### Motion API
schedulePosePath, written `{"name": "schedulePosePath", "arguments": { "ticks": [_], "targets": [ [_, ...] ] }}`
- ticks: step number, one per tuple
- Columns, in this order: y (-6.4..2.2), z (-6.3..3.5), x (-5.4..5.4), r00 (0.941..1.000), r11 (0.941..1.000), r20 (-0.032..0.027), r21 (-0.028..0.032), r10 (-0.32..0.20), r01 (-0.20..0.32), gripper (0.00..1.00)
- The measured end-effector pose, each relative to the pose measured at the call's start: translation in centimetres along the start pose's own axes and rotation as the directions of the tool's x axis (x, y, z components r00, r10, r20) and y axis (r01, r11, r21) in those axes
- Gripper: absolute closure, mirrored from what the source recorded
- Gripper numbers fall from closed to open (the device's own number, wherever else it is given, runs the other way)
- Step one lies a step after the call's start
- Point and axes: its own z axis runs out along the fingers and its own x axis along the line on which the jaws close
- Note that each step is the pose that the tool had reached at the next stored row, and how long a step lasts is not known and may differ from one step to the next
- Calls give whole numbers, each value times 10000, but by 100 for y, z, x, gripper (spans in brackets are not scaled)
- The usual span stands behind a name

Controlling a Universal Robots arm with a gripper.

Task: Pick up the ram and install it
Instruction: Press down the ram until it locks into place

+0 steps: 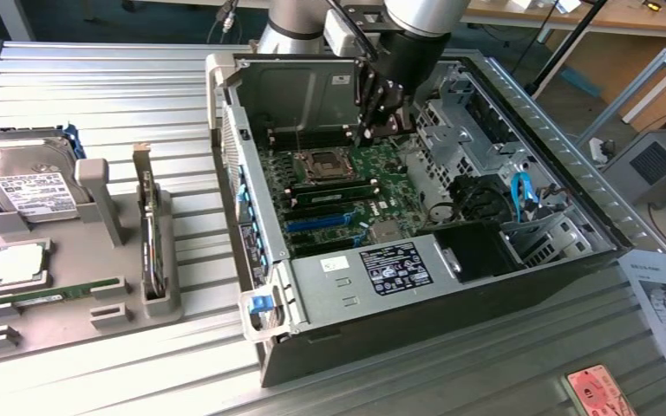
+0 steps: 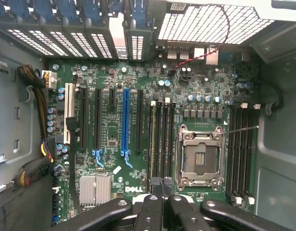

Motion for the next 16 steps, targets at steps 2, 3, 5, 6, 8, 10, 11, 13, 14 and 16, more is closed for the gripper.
{"name": "schedulePosePath", "arguments": {
  "ticks": [2,3,5,6,8,10,11,13,14,16],
  "targets": [
    [0,0,0,10000,10000,1,0,0,0,89],
    [0,0,0,10000,10000,1,0,0,0,89],
    [0,0,0,10000,10000,0,0,0,0,89],
    [0,0,0,10000,10000,0,0,0,0,89],
    [0,0,0,10000,10000,1,0,0,0,89],
    [0,0,0,10000,10000,0,0,0,0,89],
    [0,0,0,10000,10000,1,0,15,-15,89],
    [0,0,0,10000,10000,2,5,85,-85,89],
    [-1,0,0,9999,9999,3,9,147,-147,89],
    [0,0,0,9994,9994,6,19,332,-332,89]
  ]
}}
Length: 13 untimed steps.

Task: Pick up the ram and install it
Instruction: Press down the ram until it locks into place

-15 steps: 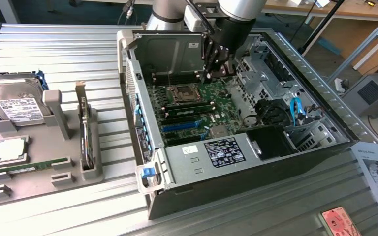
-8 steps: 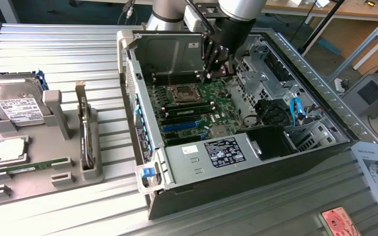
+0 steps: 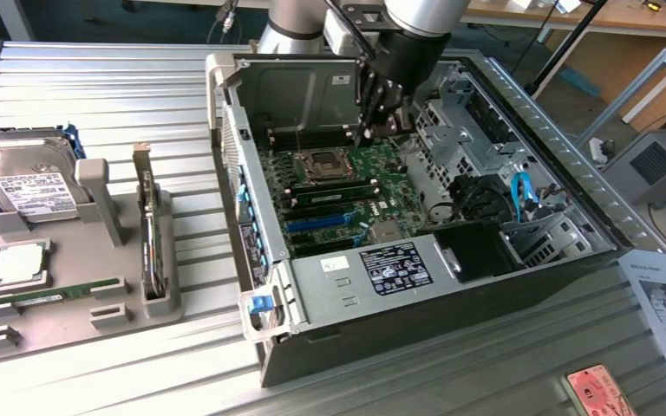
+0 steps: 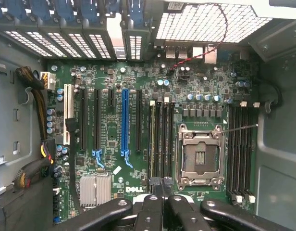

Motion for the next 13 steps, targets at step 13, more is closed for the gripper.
{"name": "schedulePosePath", "arguments": {
  "ticks": [13],
  "targets": [
    [0,0,0,9817,9817,37,106,1902,-1903,89]
  ]
}}
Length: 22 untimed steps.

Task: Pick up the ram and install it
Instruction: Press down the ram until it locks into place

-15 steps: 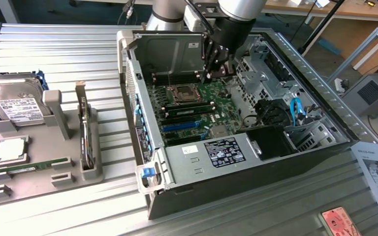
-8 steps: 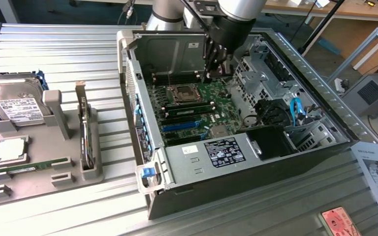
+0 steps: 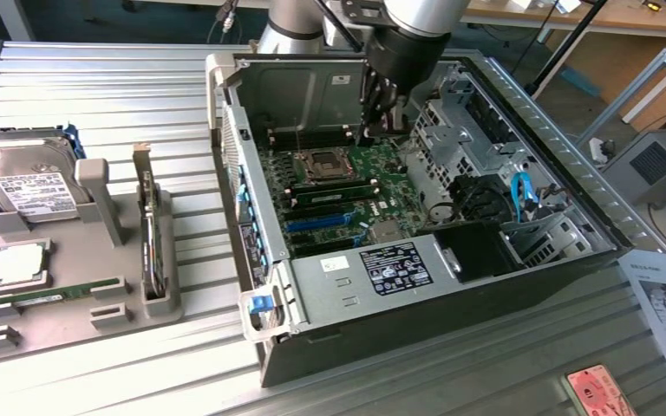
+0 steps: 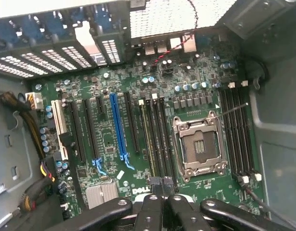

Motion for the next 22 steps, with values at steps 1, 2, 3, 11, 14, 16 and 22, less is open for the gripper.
{"name": "schedulePosePath", "arguments": {
  "ticks": [1,2,3,11,14,16,22],
  "targets": [
    [0,0,0,9999,9999,2,6,116,-116,89],
    [0,0,0,9994,9994,6,19,341,-341,89],
    [0,0,0,9987,9987,9,28,501,-501,89],
    [0,0,0,9891,9891,28,82,1472,-1472,89],
    [0,0,0,9828,9827,37,103,1847,-1847,89],
    [0,0,0,9765,9764,44,120,2156,-2157,89],
    [0,0,0,9568,9567,61,162,2907,-2907,89]
  ]
}}
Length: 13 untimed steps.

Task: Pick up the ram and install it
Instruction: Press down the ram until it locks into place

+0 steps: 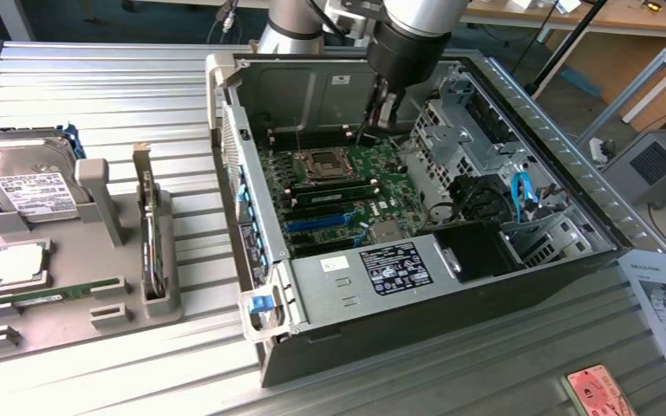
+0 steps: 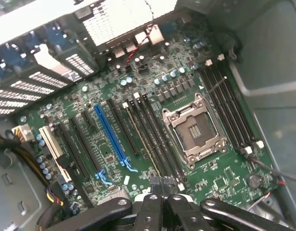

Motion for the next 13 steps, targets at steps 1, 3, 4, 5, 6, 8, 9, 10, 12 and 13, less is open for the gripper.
{"name": "schedulePosePath", "arguments": {
  "ticks": [1,3,4,5,6,8,9,10,12,13],
  "targets": [
    [0,0,0,9999,9999,2,8,139,-139,89],
    [0,0,0,9992,9992,7,23,402,-402,89],
    [0,1,0,9986,9986,9,30,532,-532,89],
    [0,0,0,9978,9978,11,38,667,-667,89],
    [0,0,0,9962,9962,15,50,872,-872,89],
    [0,1,0,9932,9931,21,66,1168,-1168,89],
    [0,0,0,9915,9915,24,73,1301,-1301,89],
    [0,0,0,9895,9895,27,81,1443,-1443,89],
    [0,1,0,9850,9850,34,96,1725,-1726,89],
    [0,1,0,9827,9826,38,103,1853,-1853,89]
  ]
}}
